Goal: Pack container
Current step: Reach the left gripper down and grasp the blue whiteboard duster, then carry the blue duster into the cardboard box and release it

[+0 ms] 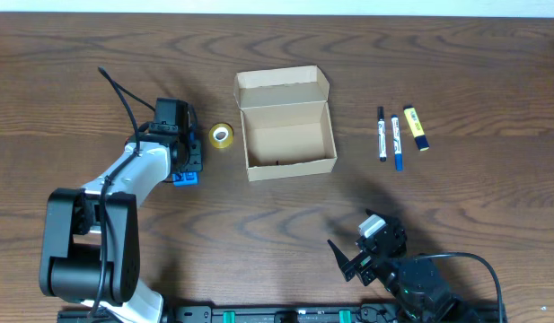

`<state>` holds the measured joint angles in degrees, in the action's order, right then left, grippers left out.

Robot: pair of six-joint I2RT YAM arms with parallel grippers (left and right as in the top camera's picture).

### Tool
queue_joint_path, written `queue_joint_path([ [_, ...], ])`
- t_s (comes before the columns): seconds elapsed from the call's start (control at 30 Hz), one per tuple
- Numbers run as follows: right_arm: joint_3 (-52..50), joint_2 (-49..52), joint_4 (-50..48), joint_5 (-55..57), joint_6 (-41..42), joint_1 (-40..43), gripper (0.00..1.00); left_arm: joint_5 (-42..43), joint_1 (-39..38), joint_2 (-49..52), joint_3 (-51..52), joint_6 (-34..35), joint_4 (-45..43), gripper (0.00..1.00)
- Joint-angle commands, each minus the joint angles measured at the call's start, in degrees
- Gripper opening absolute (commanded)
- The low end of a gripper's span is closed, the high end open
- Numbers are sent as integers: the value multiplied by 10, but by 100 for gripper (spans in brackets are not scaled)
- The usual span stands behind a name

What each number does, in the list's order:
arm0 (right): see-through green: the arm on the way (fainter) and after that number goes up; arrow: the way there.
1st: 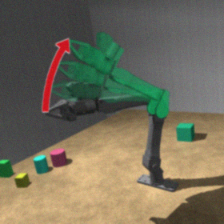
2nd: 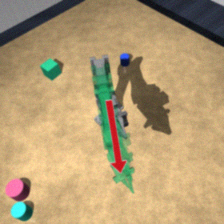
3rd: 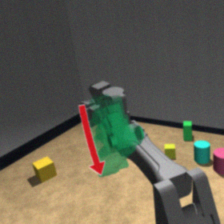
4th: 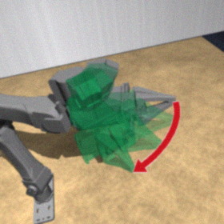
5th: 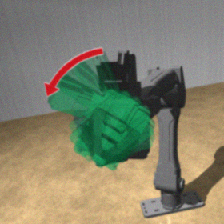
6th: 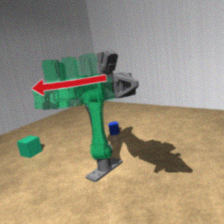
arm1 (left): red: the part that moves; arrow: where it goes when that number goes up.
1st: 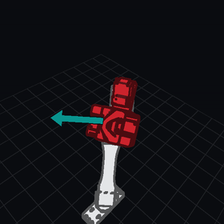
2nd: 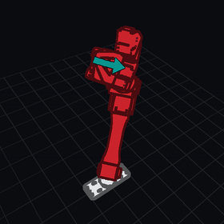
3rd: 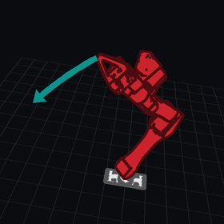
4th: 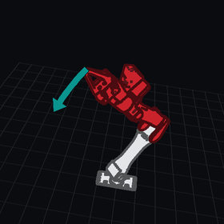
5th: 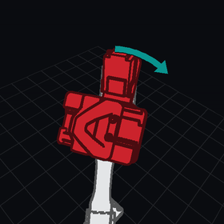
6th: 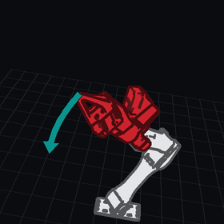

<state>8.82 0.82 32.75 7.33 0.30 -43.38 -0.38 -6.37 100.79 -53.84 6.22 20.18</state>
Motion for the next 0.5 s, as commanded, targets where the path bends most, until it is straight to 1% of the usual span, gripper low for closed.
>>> queue_joint_path([
  [0.0,-2,-5,0,1,-8,-8,99,-2,3,-19,-17,4,20,44],
  [0.23,-2,-5,0,1,-8,-8,99,-20,3,-93,-68,1,80,43],
  [0.33,-2,-5,0,1,-8,-8,99,-17,2,-135,-107,0,115,38],
  [0.43,-2,-5,0,1,-8,-8,99,-10,-12,-171,-150,-10,148,37],
  [0.47,-2,-5,0,1,-8,-8,99,-10,-23,-181,-165,-16,160,38],
])
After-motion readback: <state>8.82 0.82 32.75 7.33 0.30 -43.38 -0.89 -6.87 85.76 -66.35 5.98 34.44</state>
